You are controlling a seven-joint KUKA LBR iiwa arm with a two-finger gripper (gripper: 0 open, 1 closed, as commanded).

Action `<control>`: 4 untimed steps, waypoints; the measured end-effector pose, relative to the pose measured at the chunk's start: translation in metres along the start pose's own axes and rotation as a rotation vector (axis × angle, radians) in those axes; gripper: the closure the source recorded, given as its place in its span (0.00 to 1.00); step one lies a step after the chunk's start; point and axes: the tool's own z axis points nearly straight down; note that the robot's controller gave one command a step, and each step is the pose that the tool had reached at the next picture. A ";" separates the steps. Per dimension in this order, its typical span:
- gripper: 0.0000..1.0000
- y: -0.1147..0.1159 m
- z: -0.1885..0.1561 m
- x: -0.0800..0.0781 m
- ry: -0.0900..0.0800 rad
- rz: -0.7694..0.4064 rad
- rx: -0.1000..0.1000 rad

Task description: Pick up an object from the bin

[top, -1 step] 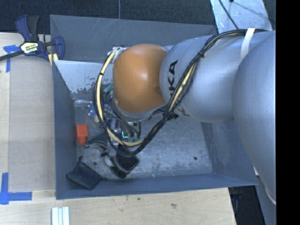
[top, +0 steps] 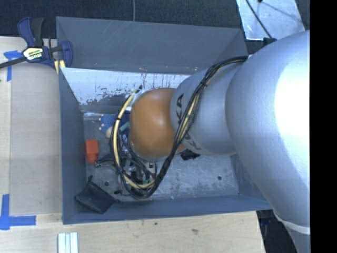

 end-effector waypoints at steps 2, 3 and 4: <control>0.00 -0.034 -0.012 0.002 0.030 0.267 0.016; 0.00 -0.037 0.018 0.010 0.037 0.474 0.020; 0.00 -0.052 0.017 0.010 0.027 -0.150 0.008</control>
Offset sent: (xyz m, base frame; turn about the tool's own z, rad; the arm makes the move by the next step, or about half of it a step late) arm 0.0170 -0.0222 0.0113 0.1289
